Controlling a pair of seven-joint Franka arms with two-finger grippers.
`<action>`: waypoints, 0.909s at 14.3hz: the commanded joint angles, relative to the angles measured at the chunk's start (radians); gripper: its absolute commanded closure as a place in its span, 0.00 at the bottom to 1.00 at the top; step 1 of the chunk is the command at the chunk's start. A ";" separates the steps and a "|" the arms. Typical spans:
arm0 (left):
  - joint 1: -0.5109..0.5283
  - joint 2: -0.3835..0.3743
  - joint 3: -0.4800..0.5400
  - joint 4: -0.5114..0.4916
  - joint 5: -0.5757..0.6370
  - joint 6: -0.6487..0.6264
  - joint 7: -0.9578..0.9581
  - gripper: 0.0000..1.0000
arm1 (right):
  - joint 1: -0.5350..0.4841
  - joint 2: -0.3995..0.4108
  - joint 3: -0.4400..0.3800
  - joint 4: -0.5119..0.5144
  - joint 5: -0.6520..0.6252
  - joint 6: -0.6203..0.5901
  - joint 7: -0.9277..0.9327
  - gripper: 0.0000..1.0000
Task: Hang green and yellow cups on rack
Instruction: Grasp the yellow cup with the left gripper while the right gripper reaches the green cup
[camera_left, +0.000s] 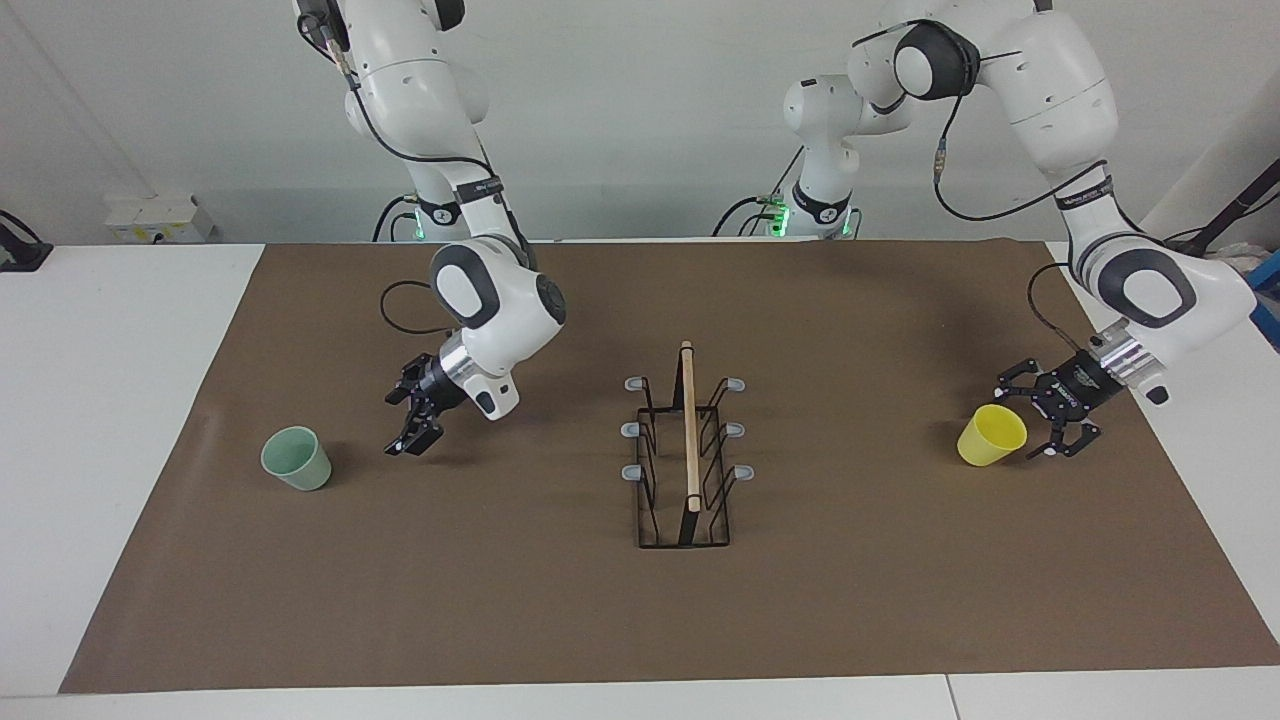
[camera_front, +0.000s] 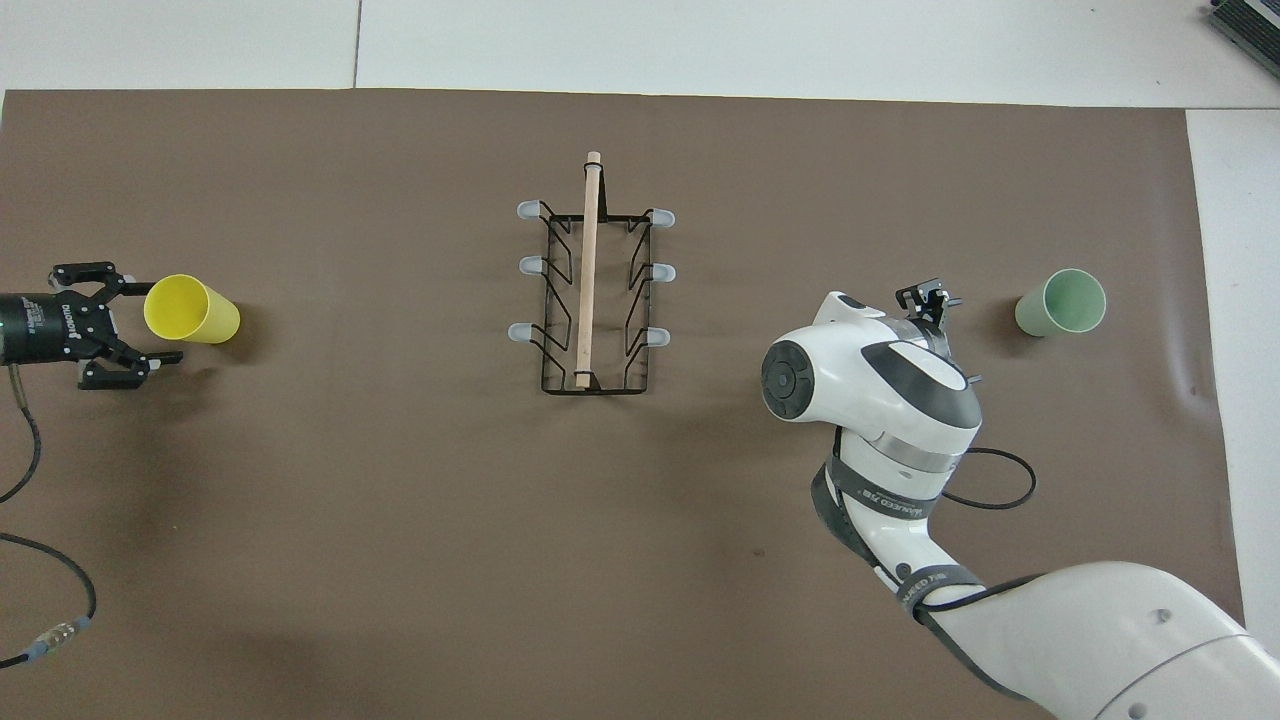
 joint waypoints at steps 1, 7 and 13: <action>-0.069 -0.033 0.007 -0.086 -0.048 0.108 -0.022 0.00 | -0.009 0.024 -0.001 -0.016 -0.082 0.018 0.030 0.00; -0.108 -0.026 0.000 -0.079 -0.062 0.157 -0.028 0.00 | -0.087 0.027 -0.001 -0.080 -0.294 0.084 0.046 0.00; -0.132 -0.024 -0.004 -0.065 -0.061 0.206 0.033 0.69 | -0.198 0.024 -0.001 -0.140 -0.435 0.139 0.169 0.00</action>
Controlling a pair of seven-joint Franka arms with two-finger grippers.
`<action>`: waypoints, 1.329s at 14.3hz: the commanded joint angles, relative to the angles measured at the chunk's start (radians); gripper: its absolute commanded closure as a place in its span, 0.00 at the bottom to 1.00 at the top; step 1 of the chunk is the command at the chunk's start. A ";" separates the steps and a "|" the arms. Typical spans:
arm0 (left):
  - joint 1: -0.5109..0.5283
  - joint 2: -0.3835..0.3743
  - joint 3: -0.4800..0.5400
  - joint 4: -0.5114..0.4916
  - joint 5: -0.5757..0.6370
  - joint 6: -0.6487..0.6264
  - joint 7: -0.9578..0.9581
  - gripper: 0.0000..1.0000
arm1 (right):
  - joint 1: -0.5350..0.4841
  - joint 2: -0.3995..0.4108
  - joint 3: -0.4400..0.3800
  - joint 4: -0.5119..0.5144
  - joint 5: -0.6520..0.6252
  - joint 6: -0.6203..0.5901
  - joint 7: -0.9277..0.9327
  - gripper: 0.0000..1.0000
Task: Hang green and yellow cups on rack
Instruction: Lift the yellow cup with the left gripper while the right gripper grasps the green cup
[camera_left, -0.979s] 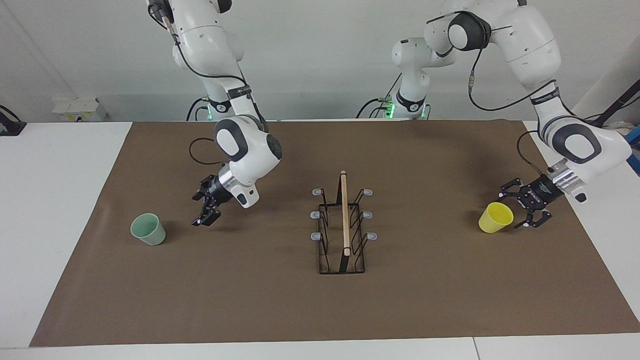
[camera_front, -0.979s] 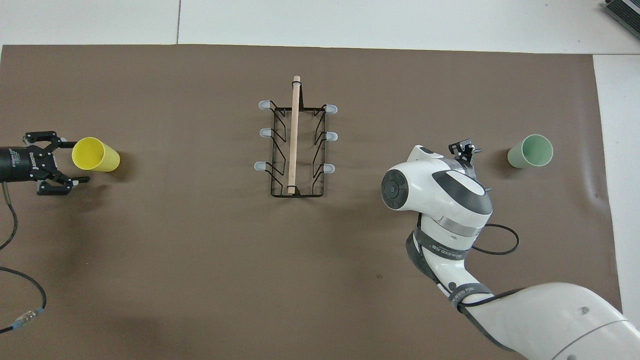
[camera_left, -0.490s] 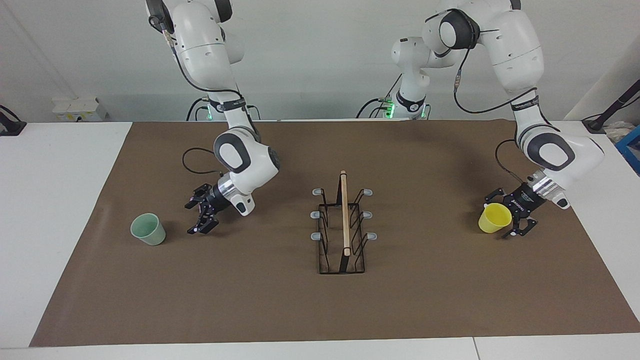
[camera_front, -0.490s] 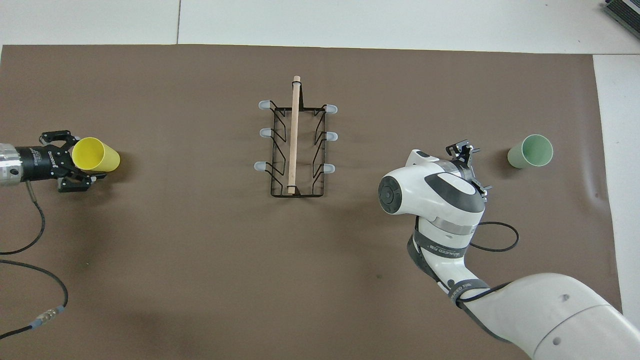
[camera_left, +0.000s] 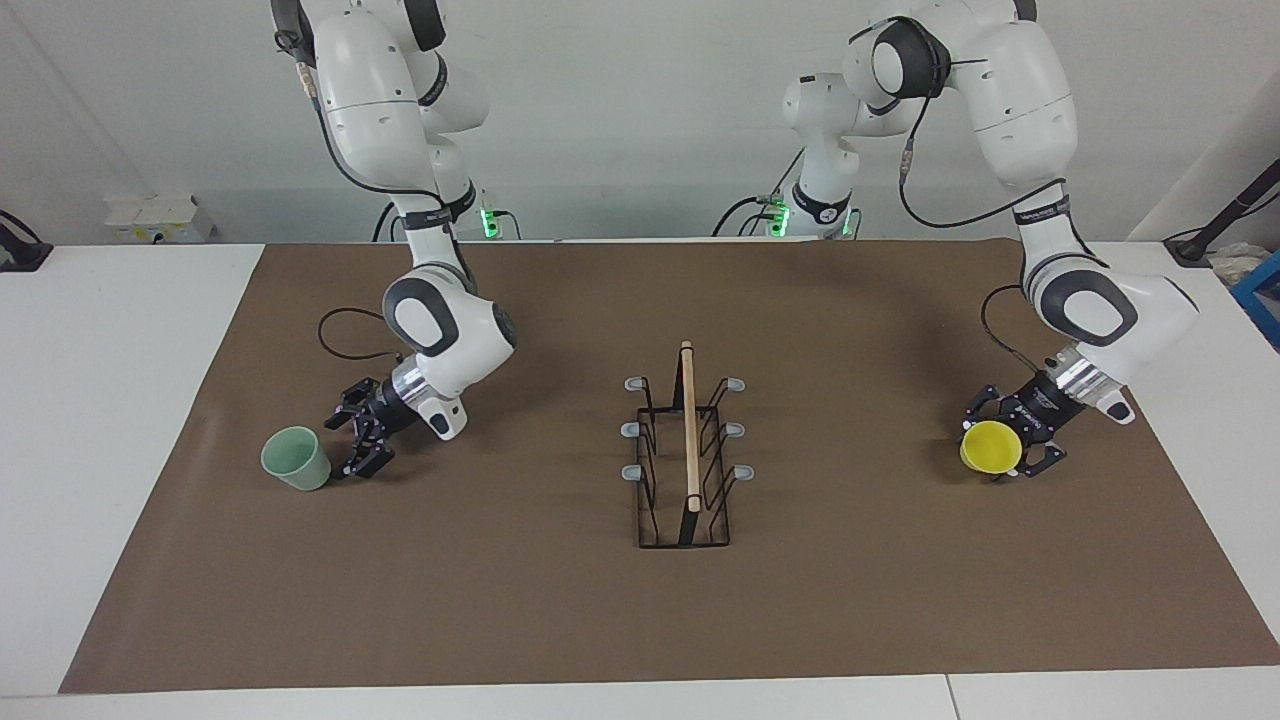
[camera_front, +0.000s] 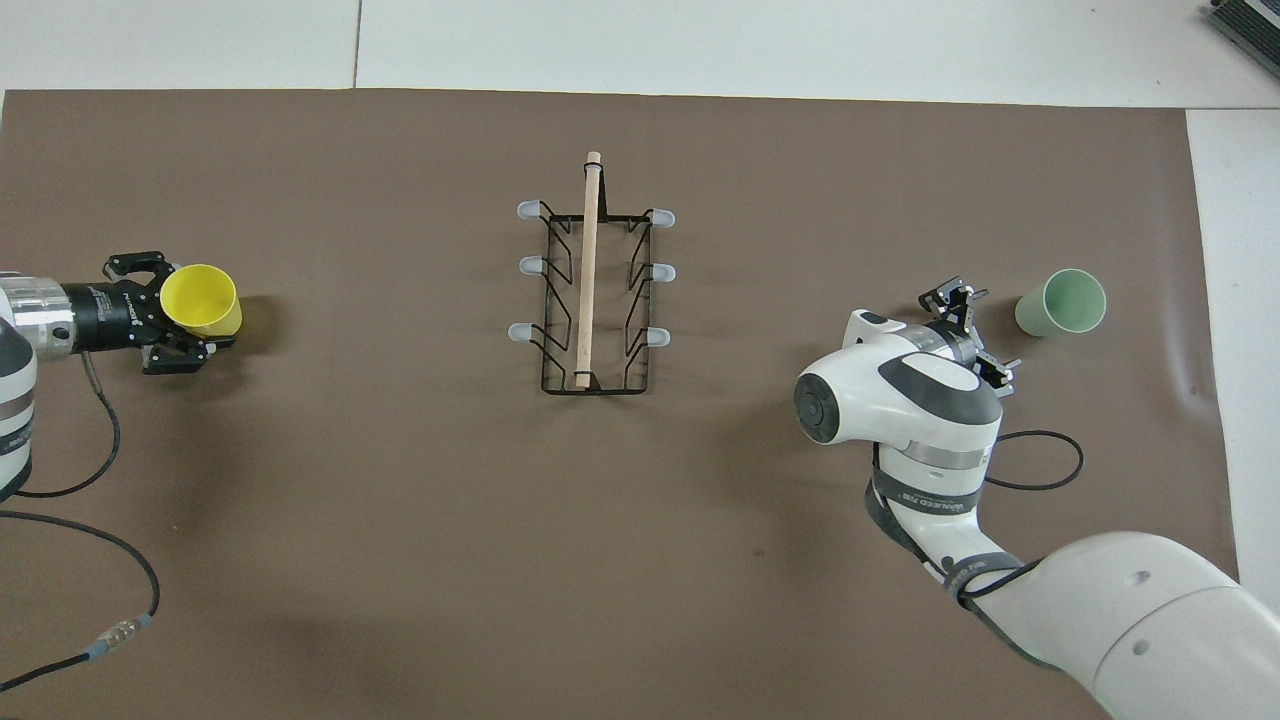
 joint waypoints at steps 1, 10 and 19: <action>-0.021 -0.024 0.006 -0.006 -0.011 0.030 0.023 0.82 | -0.047 -0.016 0.009 -0.067 -0.102 0.043 0.086 0.00; -0.056 -0.085 -0.060 0.172 0.273 0.029 0.013 1.00 | -0.098 -0.022 0.009 -0.113 -0.308 0.088 0.163 0.00; -0.041 -0.211 -0.269 0.198 0.848 0.038 -0.096 1.00 | -0.153 -0.016 0.009 -0.100 -0.451 0.128 0.206 0.00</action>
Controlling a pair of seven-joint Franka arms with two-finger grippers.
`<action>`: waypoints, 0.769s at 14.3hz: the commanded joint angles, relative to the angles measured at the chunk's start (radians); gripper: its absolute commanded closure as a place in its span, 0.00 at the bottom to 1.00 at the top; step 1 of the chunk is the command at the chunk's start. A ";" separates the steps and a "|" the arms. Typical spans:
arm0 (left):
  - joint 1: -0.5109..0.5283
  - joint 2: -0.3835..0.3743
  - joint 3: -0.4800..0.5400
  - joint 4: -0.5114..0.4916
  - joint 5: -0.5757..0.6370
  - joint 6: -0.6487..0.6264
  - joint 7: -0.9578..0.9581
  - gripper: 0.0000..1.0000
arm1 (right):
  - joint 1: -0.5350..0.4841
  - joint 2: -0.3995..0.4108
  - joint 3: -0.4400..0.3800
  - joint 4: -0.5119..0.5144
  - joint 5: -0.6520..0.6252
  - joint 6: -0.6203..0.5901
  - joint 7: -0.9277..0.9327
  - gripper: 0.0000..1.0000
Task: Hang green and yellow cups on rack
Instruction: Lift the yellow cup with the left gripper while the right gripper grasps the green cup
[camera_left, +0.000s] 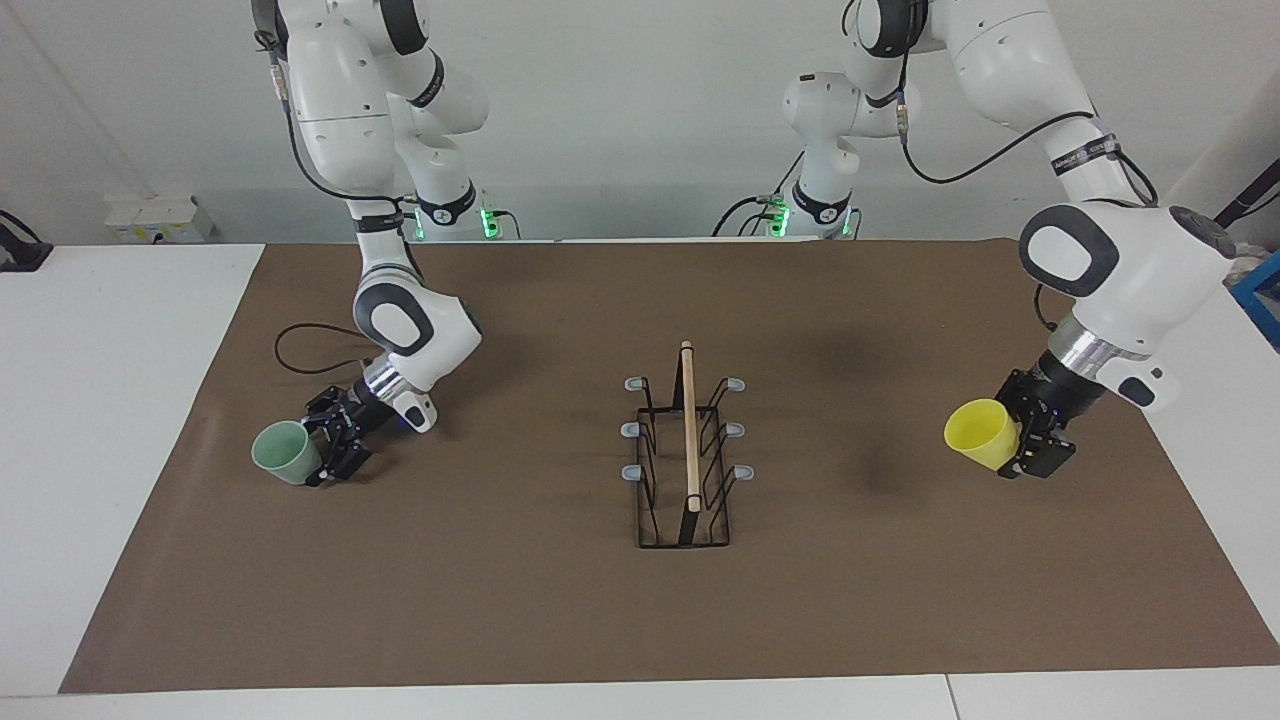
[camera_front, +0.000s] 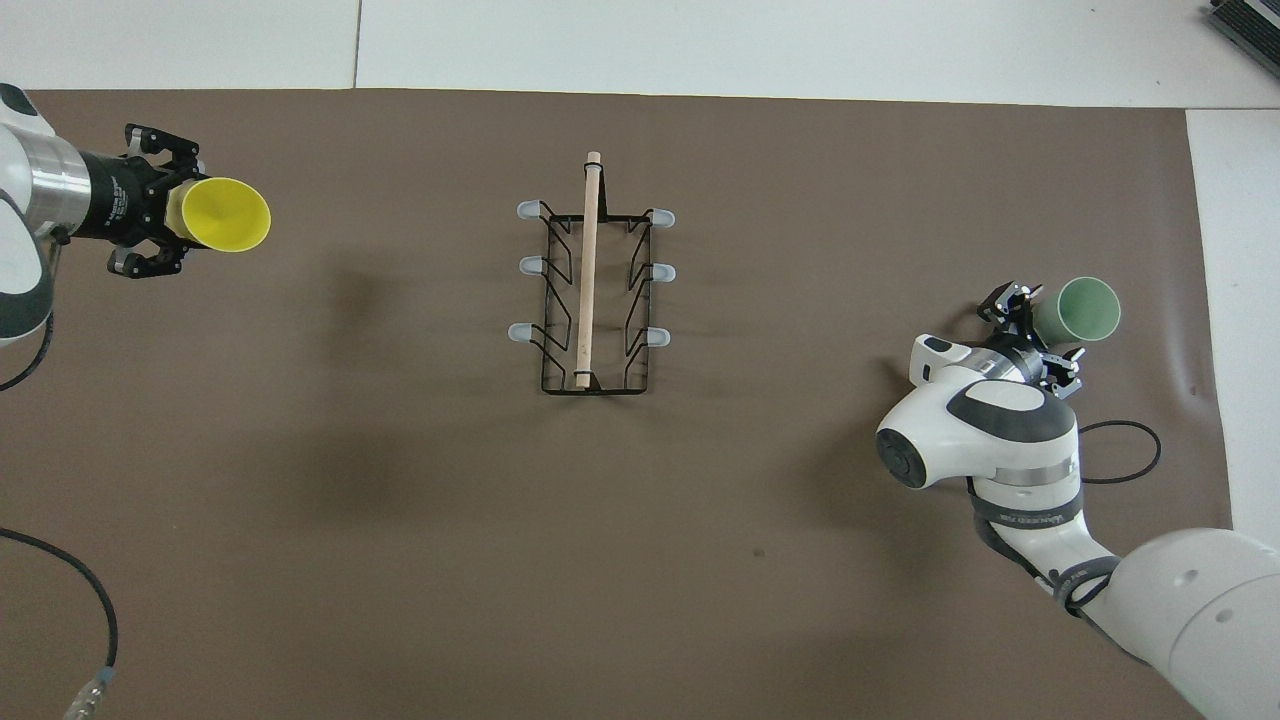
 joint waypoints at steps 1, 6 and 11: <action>0.004 -0.044 -0.094 -0.014 0.221 0.009 -0.103 1.00 | -0.045 -0.013 0.009 -0.012 -0.069 0.050 0.045 0.00; 0.003 -0.083 -0.313 -0.069 0.670 -0.002 -0.369 1.00 | -0.046 -0.013 0.007 -0.012 -0.073 0.062 0.045 0.00; 0.003 -0.156 -0.510 -0.223 1.071 -0.008 -0.698 1.00 | -0.055 -0.011 0.007 -0.012 -0.096 0.065 0.042 0.83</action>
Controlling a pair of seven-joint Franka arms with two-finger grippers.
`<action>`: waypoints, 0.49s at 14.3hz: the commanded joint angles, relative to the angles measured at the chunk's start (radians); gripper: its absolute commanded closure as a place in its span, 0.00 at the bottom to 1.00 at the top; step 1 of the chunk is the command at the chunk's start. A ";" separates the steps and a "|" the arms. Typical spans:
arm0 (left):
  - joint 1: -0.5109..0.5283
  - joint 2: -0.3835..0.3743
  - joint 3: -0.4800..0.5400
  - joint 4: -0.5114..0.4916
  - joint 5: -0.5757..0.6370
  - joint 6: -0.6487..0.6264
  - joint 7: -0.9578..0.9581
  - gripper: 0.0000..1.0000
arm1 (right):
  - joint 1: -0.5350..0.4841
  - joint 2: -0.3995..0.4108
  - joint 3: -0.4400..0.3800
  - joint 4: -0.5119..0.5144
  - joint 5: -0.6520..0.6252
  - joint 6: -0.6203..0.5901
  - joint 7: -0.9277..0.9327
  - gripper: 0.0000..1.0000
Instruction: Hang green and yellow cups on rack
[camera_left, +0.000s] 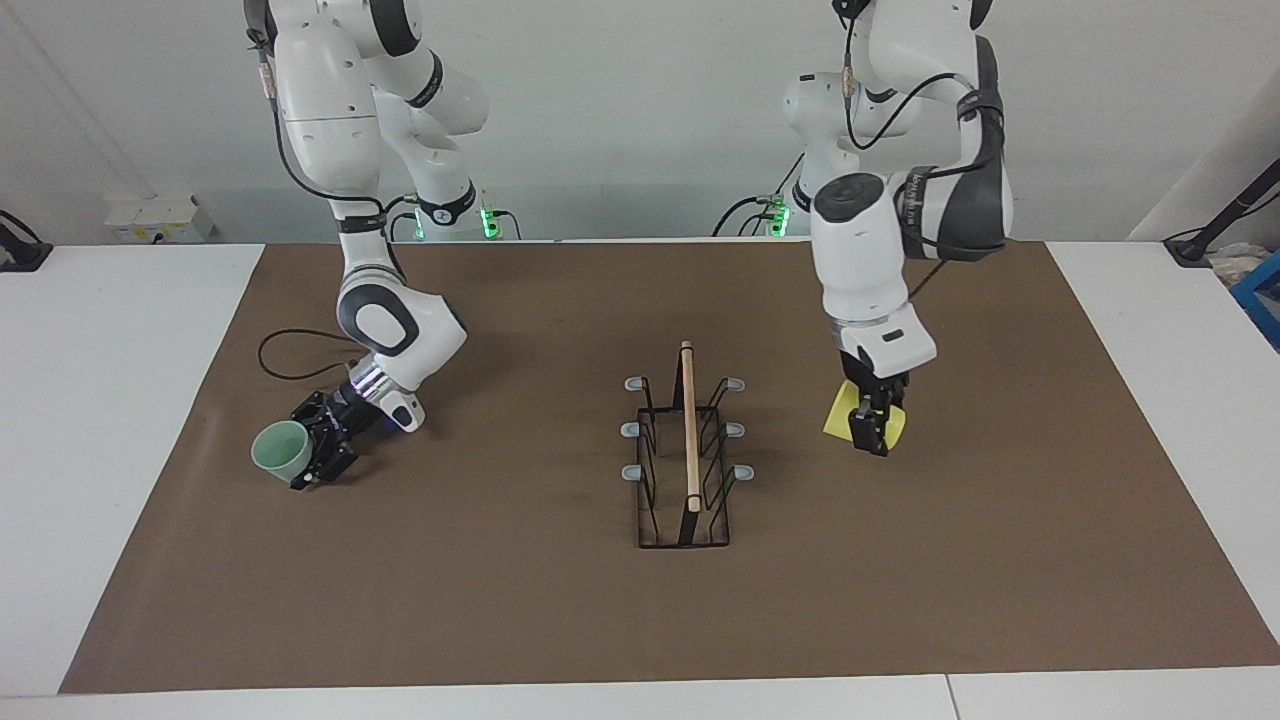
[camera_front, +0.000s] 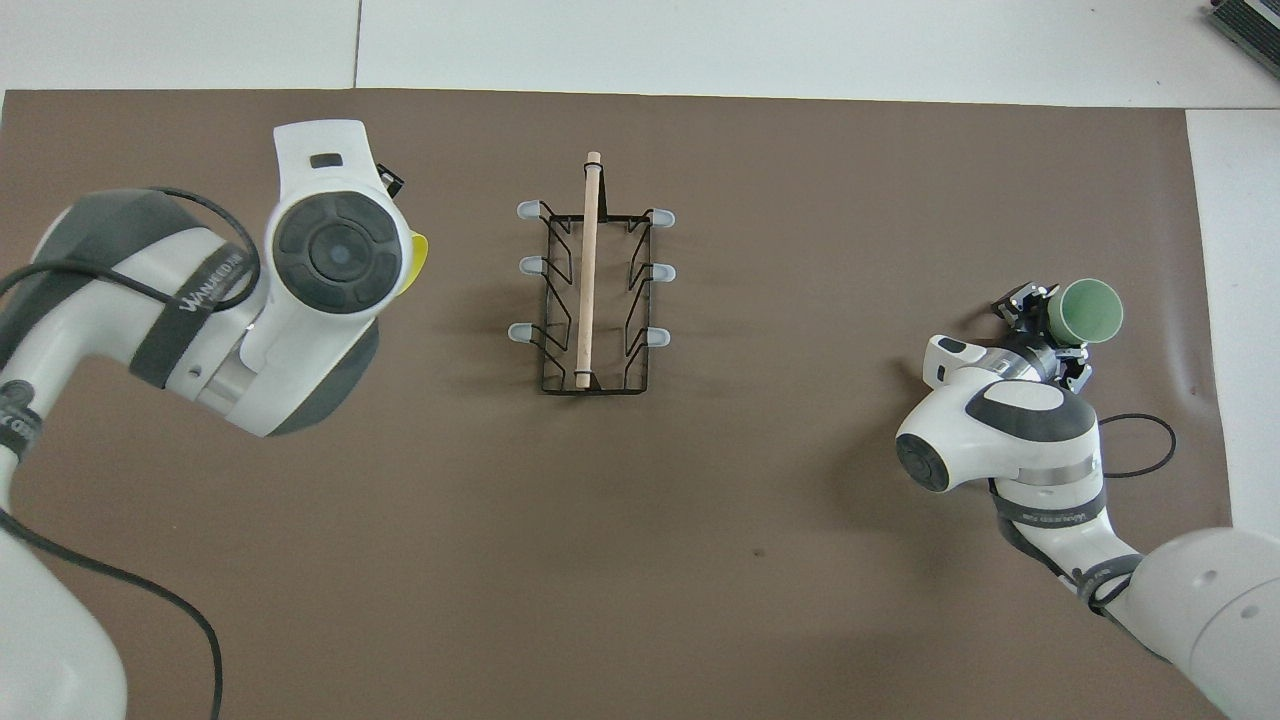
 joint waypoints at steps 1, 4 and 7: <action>0.004 -0.091 -0.074 -0.139 0.151 -0.005 -0.140 1.00 | -0.017 -0.011 0.007 -0.011 -0.037 0.020 0.021 0.98; 0.004 -0.130 -0.152 -0.213 0.298 -0.005 -0.310 1.00 | 0.000 -0.033 0.010 -0.013 0.023 0.007 0.014 1.00; 0.004 -0.138 -0.206 -0.231 0.335 -0.004 -0.331 1.00 | 0.000 -0.097 0.015 0.018 0.348 0.090 -0.102 1.00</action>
